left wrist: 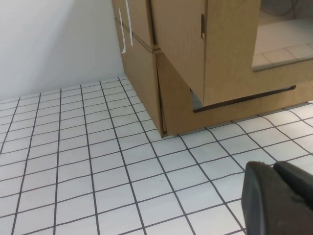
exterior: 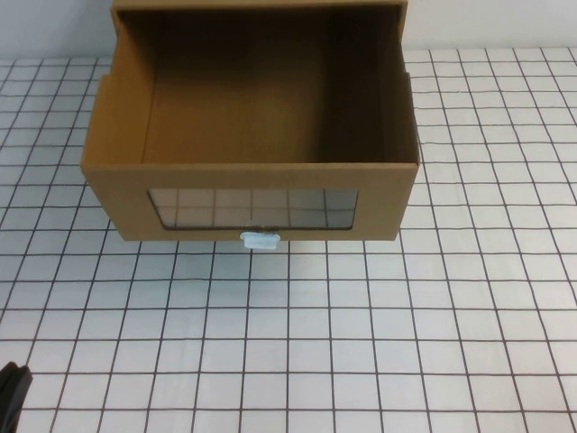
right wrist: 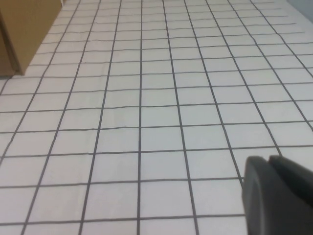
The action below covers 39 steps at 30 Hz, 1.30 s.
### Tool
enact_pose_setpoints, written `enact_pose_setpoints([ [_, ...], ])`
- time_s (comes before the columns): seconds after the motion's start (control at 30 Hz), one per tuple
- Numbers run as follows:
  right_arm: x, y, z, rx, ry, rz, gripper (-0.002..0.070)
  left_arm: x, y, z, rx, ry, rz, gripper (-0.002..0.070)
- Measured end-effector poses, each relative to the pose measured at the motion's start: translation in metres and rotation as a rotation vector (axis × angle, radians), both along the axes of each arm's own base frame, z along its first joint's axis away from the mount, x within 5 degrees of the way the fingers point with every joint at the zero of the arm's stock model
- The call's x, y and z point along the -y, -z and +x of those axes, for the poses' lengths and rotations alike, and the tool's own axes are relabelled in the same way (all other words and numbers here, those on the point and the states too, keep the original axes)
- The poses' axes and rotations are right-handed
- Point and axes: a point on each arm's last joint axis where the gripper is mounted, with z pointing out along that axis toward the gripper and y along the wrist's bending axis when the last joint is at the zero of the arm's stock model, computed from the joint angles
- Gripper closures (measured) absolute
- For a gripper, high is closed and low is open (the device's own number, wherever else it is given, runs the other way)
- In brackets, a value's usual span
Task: Open the shoe box
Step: 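Pull the top drawer of the cardboard box fully open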
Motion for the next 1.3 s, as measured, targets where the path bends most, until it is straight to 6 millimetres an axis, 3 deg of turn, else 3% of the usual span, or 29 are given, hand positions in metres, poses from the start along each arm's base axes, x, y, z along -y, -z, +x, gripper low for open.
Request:
enact_pose_setpoints([
  [1.03,0.0,0.001,0.0,-0.015,0.0,0.004,0.0689,-0.001,-0.001,0.0,0.03,-0.01,0.053,0.0677],
  [1.3,0.0,0.001,0.0,-0.015,0.0,0.004,0.0689,-0.011,0.006,0.002,-0.059,-0.15,0.064,0.0677],
])
